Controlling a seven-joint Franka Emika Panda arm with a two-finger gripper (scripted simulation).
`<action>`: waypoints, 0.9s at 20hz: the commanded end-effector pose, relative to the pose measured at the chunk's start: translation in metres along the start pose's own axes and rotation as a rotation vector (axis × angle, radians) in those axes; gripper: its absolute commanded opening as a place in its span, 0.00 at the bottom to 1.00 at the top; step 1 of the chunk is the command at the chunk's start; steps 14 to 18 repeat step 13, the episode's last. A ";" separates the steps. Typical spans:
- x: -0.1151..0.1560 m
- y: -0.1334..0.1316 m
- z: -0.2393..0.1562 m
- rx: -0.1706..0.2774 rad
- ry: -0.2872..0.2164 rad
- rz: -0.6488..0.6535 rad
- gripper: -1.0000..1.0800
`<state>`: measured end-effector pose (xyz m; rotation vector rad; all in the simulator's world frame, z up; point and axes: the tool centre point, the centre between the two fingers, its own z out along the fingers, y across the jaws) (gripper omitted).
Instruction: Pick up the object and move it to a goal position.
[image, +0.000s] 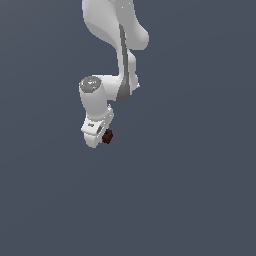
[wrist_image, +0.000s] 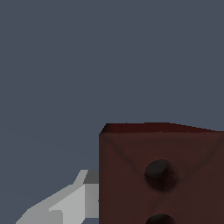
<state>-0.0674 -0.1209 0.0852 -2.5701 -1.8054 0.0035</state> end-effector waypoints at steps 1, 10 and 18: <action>-0.019 -0.007 -0.007 -0.002 0.000 -0.001 0.00; -0.057 -0.021 -0.021 -0.002 0.001 -0.001 0.00; -0.059 -0.021 -0.022 -0.002 0.001 -0.001 0.00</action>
